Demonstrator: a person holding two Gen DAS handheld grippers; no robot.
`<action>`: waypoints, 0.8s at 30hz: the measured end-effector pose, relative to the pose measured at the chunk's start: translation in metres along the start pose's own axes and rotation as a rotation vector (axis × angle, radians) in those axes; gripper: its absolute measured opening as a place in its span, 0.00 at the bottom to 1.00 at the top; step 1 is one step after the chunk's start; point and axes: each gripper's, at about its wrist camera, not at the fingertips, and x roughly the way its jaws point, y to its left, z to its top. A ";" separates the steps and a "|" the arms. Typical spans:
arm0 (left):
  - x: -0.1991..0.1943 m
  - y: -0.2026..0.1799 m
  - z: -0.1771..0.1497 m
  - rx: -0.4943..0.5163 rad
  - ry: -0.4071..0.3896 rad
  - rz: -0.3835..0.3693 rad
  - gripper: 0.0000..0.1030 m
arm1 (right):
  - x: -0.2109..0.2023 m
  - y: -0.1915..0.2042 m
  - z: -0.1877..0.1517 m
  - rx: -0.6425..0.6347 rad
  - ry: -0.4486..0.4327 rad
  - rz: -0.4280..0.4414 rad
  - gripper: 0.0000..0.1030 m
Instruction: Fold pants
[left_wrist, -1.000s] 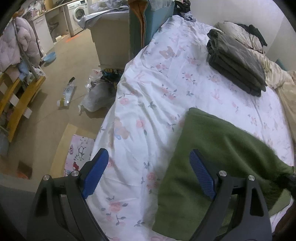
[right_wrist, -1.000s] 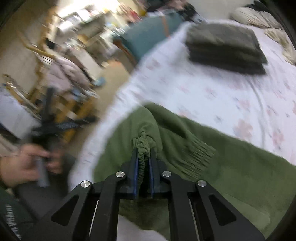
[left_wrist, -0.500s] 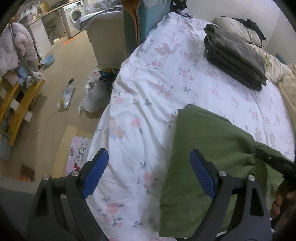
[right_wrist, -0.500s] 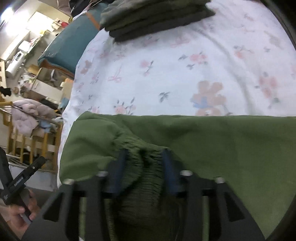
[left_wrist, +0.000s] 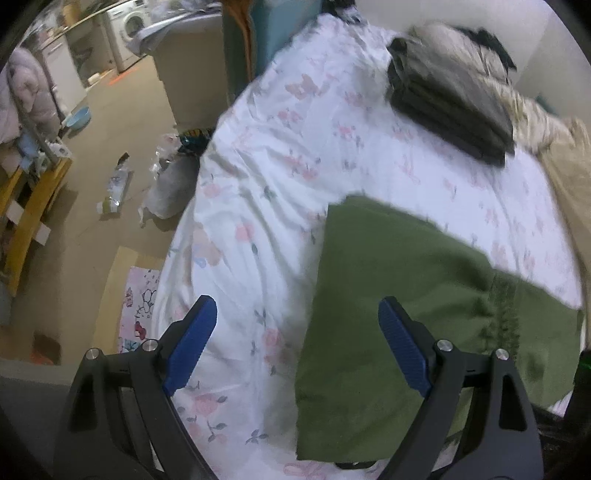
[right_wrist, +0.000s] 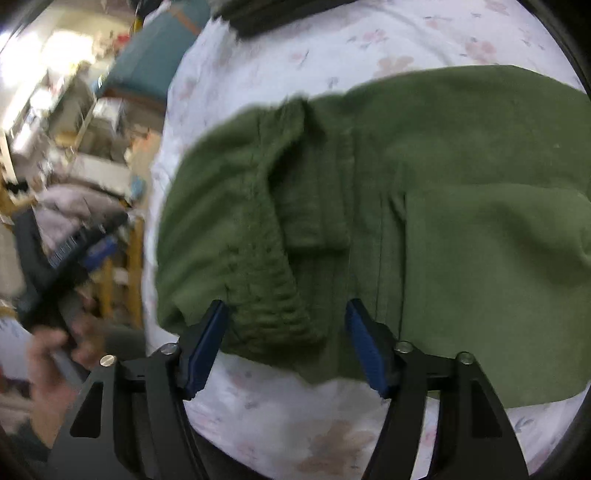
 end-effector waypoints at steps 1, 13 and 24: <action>0.003 -0.002 -0.002 0.011 0.016 0.004 0.85 | 0.002 0.004 -0.001 -0.018 0.006 -0.002 0.15; 0.032 -0.019 -0.033 0.147 0.123 0.077 0.84 | -0.007 -0.009 -0.014 0.059 0.018 -0.028 0.25; 0.032 -0.050 -0.064 0.296 0.156 -0.007 0.85 | -0.024 0.035 0.060 -0.128 -0.184 -0.090 0.25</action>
